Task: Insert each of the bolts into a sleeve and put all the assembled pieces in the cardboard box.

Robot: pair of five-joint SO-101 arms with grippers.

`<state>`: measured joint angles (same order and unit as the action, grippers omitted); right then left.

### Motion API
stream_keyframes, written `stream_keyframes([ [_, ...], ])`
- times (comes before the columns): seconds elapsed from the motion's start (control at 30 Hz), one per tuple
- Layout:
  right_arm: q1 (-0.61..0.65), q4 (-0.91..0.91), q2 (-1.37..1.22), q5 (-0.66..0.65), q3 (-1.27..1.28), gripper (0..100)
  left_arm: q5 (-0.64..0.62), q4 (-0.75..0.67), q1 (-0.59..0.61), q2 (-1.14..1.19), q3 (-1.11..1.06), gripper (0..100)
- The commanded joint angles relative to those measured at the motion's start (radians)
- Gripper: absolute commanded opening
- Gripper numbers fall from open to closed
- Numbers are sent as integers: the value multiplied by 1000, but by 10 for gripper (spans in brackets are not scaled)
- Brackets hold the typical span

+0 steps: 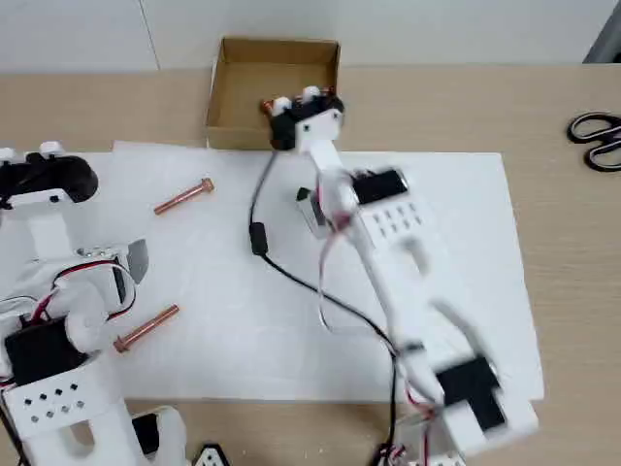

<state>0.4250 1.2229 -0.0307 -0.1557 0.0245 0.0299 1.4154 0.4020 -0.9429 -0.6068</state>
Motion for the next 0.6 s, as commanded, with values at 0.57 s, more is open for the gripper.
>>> stream_keyframes([
  [0.57, -28, 483, -819, -255, -1162, 185, -6, 25, 2, -14, 16, 254],
])
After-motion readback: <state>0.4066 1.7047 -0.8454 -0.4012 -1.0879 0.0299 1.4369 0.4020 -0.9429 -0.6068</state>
